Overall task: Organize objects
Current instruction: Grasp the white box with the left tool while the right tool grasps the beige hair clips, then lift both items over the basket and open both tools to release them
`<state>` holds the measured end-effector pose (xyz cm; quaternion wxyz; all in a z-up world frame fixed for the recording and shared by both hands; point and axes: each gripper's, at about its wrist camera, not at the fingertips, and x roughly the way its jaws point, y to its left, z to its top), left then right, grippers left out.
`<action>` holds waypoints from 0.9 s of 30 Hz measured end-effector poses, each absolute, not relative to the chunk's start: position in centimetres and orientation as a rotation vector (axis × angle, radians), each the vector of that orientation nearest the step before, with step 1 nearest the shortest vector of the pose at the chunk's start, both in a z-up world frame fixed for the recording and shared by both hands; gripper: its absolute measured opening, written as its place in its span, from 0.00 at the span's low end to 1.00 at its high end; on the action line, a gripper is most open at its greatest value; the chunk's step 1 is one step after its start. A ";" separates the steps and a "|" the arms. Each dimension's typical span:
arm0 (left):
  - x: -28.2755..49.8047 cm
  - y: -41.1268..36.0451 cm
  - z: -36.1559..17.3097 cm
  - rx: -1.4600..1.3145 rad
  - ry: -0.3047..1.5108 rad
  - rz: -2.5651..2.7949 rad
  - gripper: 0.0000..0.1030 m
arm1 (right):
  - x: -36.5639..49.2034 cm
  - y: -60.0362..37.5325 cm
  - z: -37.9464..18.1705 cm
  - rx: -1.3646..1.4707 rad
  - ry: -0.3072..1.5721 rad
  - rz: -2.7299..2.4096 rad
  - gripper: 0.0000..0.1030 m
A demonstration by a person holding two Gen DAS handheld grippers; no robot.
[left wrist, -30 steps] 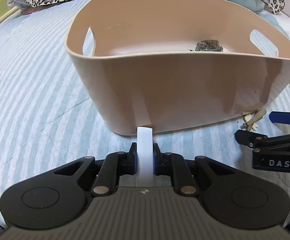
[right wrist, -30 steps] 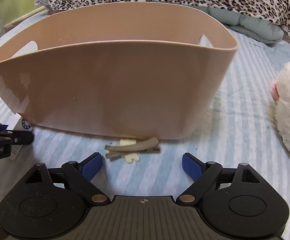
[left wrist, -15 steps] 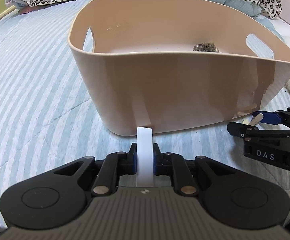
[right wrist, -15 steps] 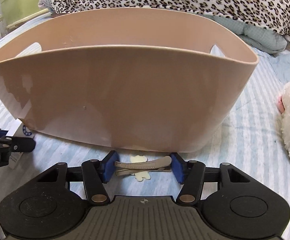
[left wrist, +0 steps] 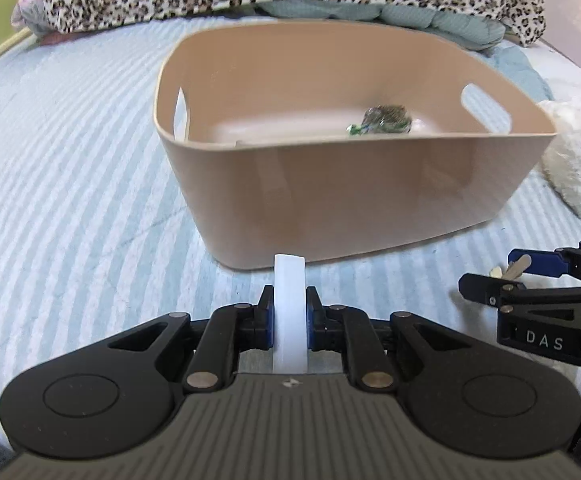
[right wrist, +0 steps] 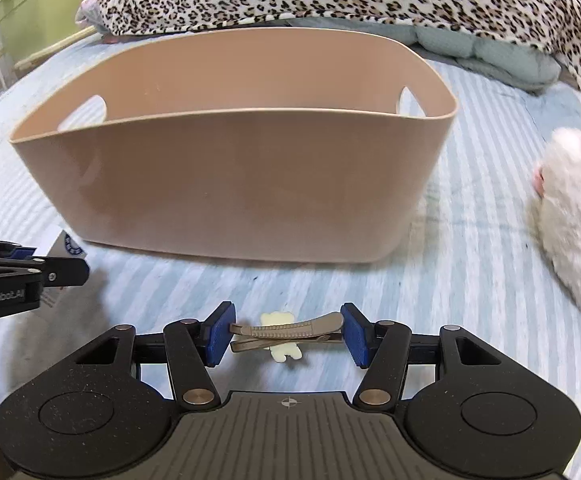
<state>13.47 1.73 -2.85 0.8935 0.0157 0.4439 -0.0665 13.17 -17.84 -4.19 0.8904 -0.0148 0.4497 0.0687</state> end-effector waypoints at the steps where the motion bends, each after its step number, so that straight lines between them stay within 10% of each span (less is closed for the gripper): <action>1: 13.2 1.6 -2.4 0.034 0.909 -0.142 0.15 | 12.8 -17.9 -3.7 -0.028 0.926 0.143 0.53; 27: 17.9 0.8 7.5 0.024 0.660 -0.094 0.15 | 15.2 -19.1 7.9 0.048 0.599 0.166 0.53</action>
